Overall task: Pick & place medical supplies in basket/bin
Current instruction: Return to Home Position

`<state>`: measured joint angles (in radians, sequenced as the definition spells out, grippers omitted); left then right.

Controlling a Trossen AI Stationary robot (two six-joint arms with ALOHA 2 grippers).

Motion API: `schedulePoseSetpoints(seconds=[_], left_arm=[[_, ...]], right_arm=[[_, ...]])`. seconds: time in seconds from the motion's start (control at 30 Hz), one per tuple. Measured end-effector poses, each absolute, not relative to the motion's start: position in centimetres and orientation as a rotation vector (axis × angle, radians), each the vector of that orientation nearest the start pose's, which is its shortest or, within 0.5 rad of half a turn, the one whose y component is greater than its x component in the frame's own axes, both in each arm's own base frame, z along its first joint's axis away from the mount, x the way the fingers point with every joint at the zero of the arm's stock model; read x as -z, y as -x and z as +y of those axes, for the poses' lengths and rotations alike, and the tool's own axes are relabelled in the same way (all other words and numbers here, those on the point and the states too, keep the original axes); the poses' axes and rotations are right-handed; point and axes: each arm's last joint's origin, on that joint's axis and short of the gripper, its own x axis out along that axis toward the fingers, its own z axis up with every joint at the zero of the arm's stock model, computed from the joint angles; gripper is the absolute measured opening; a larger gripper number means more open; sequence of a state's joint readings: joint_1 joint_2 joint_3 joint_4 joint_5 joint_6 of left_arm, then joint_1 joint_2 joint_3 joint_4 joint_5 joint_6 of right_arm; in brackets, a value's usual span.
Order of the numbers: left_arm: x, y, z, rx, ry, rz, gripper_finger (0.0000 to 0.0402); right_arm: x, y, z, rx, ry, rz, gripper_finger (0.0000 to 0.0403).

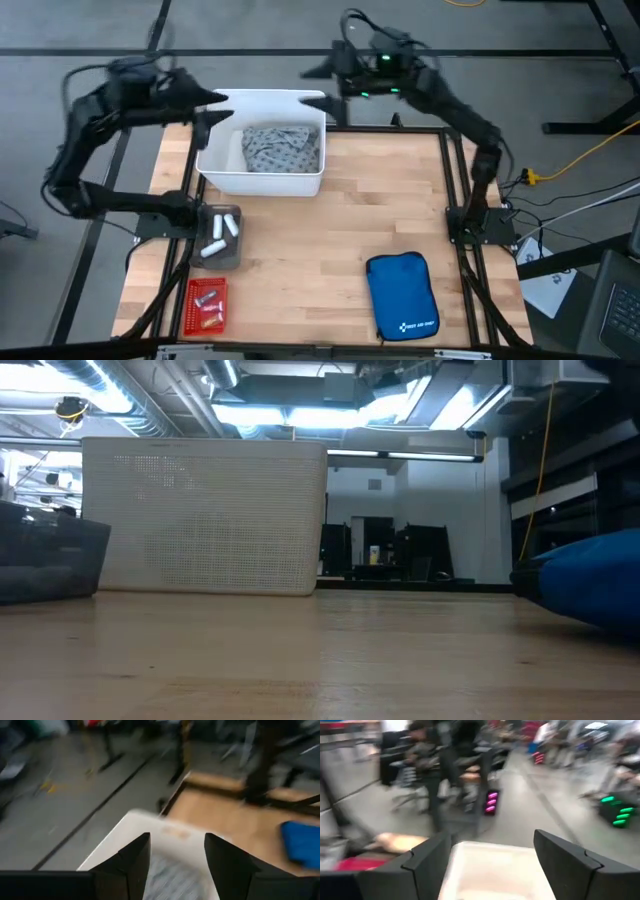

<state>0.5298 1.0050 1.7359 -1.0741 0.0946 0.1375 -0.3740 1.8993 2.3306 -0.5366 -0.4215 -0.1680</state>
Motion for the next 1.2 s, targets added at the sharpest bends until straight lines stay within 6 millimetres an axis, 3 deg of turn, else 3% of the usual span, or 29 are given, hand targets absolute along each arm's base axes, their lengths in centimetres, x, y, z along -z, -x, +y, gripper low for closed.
schedulePoseSetpoints(seconds=[0.17, 0.33, 0.53, 0.67, 0.8, 1.0, 1.2], left_arm=[[-51.1, -6.7, 2.7, -0.286, 0.027, 0.224, 0.0184], [-50.5, -3.3, 0.8, -0.224, 0.091, 0.137, 0.0184], [-49.8, -0.2, -0.9, -0.054, 0.146, -0.068, 0.0184], [-48.9, 1.3, -1.4, -0.093, 0.165, -0.125, 0.0184], [-48.1, 2.7, -1.7, -0.167, 0.131, -0.157, 0.0184], [-47.8, 4.8, -2.6, -0.147, 0.211, -0.228, 0.0184], [-48.2, 6.3, -3.3, -0.114, 0.255, -0.287, 0.0184]], right_arm=[[-52.3, -32.4, -9.3, -0.167, 0.103, 0.199, 0.0278], [-53.5, -28.0, -5.9, -0.238, 0.075, 0.290, 0.0272], [-54.6, -24.9, -2.0, -0.374, 0.141, 0.294, 0.0272], [-54.6, -23.5, -0.5, -0.449, 0.173, 0.320, 0.0272], [-53.4, -22.9, -0.1, -0.454, 0.035, 0.476, 0.0271], [-53.4, -24.2, 1.0, -0.505, 0.071, 0.406, 0.0271], [-50.6, -25.8, 1.6, -0.506, 0.093, 0.398, 0.0271]])
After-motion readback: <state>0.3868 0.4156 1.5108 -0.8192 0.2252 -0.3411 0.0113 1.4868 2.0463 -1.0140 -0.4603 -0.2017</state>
